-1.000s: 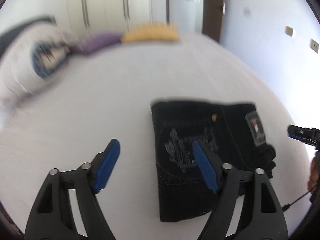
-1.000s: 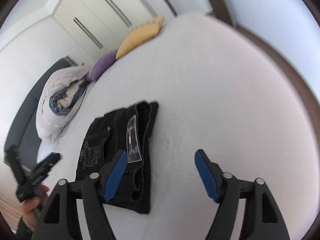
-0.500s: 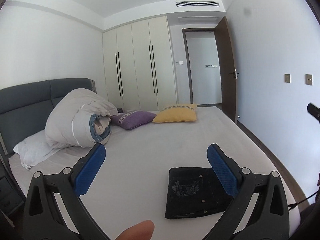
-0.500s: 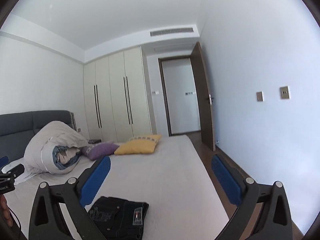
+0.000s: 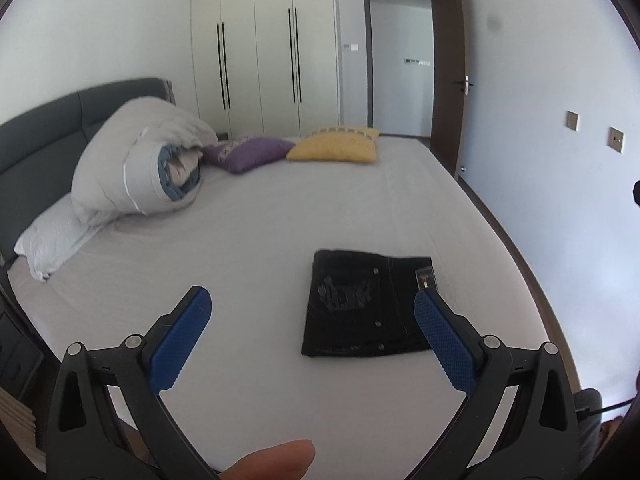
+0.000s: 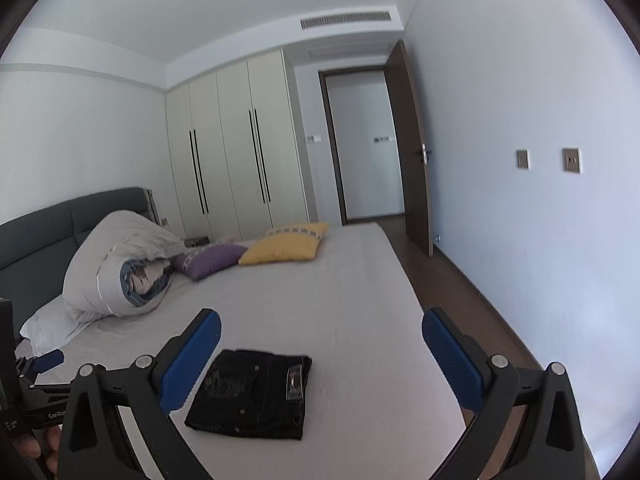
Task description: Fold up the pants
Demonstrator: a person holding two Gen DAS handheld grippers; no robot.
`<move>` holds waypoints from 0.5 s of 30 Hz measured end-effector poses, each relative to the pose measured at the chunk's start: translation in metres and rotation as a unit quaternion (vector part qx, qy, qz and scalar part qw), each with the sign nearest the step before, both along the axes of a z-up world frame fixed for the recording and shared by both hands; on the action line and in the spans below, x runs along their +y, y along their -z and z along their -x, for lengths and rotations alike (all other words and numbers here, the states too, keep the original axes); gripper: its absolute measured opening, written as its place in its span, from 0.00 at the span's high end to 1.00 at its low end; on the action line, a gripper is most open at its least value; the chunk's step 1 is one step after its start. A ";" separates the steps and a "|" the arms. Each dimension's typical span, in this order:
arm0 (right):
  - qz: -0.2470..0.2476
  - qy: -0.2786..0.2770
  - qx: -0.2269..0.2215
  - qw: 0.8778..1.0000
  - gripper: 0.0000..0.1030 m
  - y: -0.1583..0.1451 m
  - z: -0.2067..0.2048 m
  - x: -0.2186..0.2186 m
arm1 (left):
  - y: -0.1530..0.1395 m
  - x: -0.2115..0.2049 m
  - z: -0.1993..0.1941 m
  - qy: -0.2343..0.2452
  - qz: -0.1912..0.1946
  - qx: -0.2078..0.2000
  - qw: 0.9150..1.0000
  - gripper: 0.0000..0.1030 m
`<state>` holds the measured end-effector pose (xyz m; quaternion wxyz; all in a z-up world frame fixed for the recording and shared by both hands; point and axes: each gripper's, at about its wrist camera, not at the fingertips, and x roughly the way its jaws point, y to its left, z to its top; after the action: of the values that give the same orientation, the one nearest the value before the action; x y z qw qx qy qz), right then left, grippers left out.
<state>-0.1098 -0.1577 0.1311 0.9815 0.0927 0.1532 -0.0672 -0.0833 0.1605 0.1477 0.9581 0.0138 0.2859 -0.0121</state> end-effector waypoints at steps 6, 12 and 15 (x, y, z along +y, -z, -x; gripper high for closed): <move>-0.015 -0.018 0.102 0.995 0.00 0.054 -0.025 0.015 | 0.053 -0.011 -0.024 -0.009 -0.012 0.060 0.998 0.00; -0.001 -0.020 0.163 0.986 0.00 0.083 -0.039 0.027 | 0.079 -0.013 -0.036 -0.005 -0.008 0.094 0.996 0.00; -0.003 -0.023 0.171 0.985 0.00 0.085 -0.040 0.032 | 0.094 -0.012 -0.047 -0.006 -0.007 0.106 0.994 0.00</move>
<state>-0.0699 -0.1258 0.0460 0.9417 0.0797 0.3214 -0.0591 -0.0360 0.1484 0.0541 0.9223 0.0177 0.3861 -0.0056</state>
